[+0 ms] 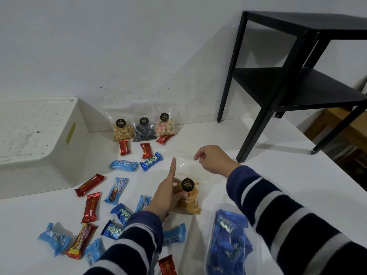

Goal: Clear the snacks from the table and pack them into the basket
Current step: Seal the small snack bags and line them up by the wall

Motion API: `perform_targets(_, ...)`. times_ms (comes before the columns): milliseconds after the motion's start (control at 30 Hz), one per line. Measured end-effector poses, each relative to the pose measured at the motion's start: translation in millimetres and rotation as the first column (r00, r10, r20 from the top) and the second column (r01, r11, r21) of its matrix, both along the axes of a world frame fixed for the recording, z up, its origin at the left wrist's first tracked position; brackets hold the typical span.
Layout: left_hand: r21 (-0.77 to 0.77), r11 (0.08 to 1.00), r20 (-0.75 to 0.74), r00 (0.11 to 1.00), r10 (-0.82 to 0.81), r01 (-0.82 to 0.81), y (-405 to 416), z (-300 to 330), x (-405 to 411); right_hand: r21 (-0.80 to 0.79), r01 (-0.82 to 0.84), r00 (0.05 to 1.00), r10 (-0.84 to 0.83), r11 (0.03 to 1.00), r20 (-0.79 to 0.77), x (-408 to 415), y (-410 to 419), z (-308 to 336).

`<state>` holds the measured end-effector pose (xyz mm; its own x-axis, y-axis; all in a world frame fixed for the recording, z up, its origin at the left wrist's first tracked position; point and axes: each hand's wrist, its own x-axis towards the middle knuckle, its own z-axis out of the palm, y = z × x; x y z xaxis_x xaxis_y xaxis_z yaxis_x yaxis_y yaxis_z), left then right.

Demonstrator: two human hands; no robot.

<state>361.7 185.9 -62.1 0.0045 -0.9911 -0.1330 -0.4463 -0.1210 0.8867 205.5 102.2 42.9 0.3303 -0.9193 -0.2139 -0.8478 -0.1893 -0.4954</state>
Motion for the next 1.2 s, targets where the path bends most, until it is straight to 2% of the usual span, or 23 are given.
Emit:
perform_targets(167, 0.008, 1.000, -0.003, 1.000, 0.010, -0.010, 3, 1, 2, 0.007, -0.046, 0.999, 0.046, 0.999, -0.012, 2, 3, -8)
perform_targets(500, 0.019, 1.000, 0.016, 1.000, 0.012, -0.012, -2, 9, -2, -0.044, 0.087, 0.987, -0.080, 0.995, 0.140, -2, 1, -12)
perform_targets(600, -0.072, 0.982, -0.083, 0.983, 0.167, -0.173, -5, 18, -10, -0.071, 0.109, 0.975, -0.093, 0.991, 0.200, -1, 2, -11)
perform_targets(667, -0.088, 0.958, -0.141, 0.955, 0.261, -0.275, -12, 29, -16, -0.092, 0.066, 0.975, -0.044, 0.994, 0.219, 2, 4, -8)
perform_targets(800, 0.031, 0.914, -0.307, 0.867, 0.393, -0.404, -24, 49, -24, -0.088, -0.014, 0.970, 0.035, 0.996, 0.240, 5, 9, -6)
perform_targets(900, 0.090, 0.900, -0.365, 0.827, 0.428, -0.426, -26, 56, -26, -0.048, 0.015, 0.959, -0.001, 0.999, 0.285, 5, 9, -9)
perform_targets(967, 0.086, 0.907, -0.362, 0.836, 0.414, -0.412, -25, 56, -26, -0.022, 0.057, 0.952, -0.047, 0.998, 0.303, 5, 8, -11)
perform_targets(1200, 0.053, 0.927, -0.363, 0.857, 0.365, -0.372, -24, 52, -26, -0.013, 0.165, 0.971, -0.160, 0.986, 0.177, 12, 0, -15)
